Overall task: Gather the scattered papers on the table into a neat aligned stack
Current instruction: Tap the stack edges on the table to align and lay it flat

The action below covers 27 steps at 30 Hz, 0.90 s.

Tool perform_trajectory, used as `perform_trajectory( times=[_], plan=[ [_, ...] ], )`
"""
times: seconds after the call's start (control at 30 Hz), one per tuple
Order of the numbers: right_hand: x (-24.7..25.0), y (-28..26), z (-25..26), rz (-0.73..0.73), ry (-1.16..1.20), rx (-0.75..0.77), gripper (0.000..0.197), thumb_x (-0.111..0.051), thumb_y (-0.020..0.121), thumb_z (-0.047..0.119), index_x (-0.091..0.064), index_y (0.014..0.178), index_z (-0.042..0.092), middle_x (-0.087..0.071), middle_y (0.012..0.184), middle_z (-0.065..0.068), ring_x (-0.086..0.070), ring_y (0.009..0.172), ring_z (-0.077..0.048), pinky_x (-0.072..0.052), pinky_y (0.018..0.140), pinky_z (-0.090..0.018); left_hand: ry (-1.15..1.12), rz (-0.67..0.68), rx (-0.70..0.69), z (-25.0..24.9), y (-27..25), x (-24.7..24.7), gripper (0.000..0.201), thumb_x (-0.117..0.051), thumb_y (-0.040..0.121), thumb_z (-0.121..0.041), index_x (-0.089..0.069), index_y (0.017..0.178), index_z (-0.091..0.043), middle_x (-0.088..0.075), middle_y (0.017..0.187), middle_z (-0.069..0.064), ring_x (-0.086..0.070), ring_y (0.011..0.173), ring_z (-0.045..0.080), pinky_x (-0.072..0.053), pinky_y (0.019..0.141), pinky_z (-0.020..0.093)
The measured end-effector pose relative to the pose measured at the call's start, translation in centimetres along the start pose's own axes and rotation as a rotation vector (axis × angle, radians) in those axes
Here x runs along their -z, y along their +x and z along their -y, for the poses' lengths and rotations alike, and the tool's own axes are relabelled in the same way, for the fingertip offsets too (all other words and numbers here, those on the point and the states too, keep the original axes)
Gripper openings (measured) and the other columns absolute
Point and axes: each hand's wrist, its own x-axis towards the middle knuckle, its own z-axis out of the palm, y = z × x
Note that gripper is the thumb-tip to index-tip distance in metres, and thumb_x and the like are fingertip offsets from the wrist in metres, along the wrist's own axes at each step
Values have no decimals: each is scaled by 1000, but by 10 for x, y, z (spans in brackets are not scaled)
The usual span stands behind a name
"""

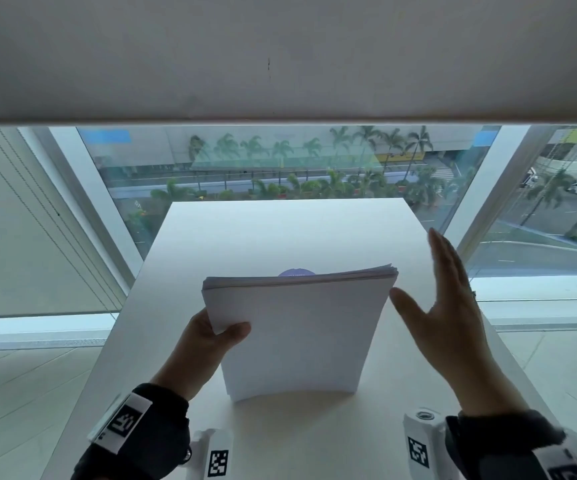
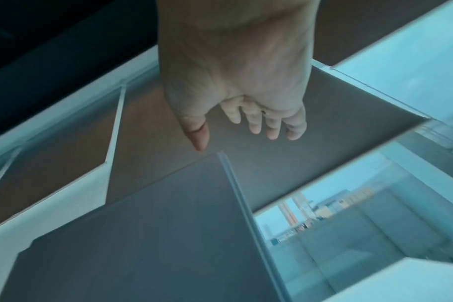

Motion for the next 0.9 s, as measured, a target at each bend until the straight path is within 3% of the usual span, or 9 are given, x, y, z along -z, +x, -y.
perform_trajectory(
  times=[0.13, 0.2, 0.27, 0.37, 0.47, 0.6, 0.73, 0.8, 0.9],
  plan=[
    [-12, 3, -18, 227, 454, -237, 124, -71, 43, 69, -19, 148, 26, -44, 129, 24, -41, 123, -5, -35, 102, -29, 4, -7, 2, 0, 0, 0, 21, -63, 65, -13, -68, 85, -15, -76, 74, -13, -68, 71, -3, -53, 67, 9],
    [-25, 2, -25, 340, 585, -271, 101, -77, 53, 42, -29, 141, 28, -45, 101, 34, -45, 105, 8, -37, 92, -20, 8, -10, 3, 0, 1, 0, 21, -63, 64, -14, -69, 84, -15, -76, 73, -13, -68, 71, -3, -53, 68, 10],
    [-35, 3, -27, 400, 700, -256, 59, -71, 62, 21, -48, 116, 24, -57, 75, 26, -53, 77, 14, -41, 73, -12, 14, -14, 6, 0, 0, 0, 20, -63, 64, -14, -69, 84, -16, -76, 73, -13, -68, 71, -2, -53, 68, 10],
    [-47, 2, -32, 409, 754, -274, 44, -69, 65, 11, -59, 107, 15, -74, 92, 6, -68, 91, -10, -55, 79, -24, 21, -23, 10, -1, -1, -1, 21, -64, 65, -14, -69, 84, -17, -76, 74, -12, -68, 72, -1, -54, 70, 12],
    [-53, 0, -36, 359, 698, -289, 40, -72, 62, 20, -64, 101, 19, -73, 102, -5, -67, 99, -26, -52, 88, -43, 35, -42, 10, -2, -3, -1, 21, -64, 64, -14, -68, 84, -16, -76, 73, -12, -68, 71, -2, -54, 68, 11],
    [-57, -3, -35, 341, 769, -301, 59, -72, 63, 19, -51, 115, 34, -67, 108, 16, -63, 99, -2, -50, 83, -20, 63, -43, 10, -3, -3, 0, 23, -65, 64, -16, -68, 86, -14, -76, 74, -12, -68, 71, -2, -54, 68, 10],
    [-59, -8, -35, 341, 843, -357, 16, -75, 71, 6, -72, 85, 14, -76, 77, 4, -69, 75, -7, -48, 78, -30, 73, -62, 13, -4, -3, -1, 23, -66, 63, -16, -67, 86, -12, -75, 71, -13, -67, 67, -3, -53, 64, 9],
    [-60, -10, -37, 360, 923, -374, 16, -84, 61, 19, -77, 73, 13, -76, 74, 3, -69, 71, -7, -50, 73, -26, 105, -66, -6, -7, -4, -1, 21, -67, 63, -15, -67, 84, -12, -75, 69, -15, -66, 65, -5, -51, 63, 7],
    [-62, -13, -40, 370, 997, -364, 51, -89, 33, 48, -79, 72, 17, -76, 76, 3, -69, 72, -7, -53, 68, -18, 250, -67, -75, -23, -5, 0, 19, -71, 69, -14, -64, 86, -20, -73, 69, -23, -64, 65, -11, -46, 61, 2]
  ],
)
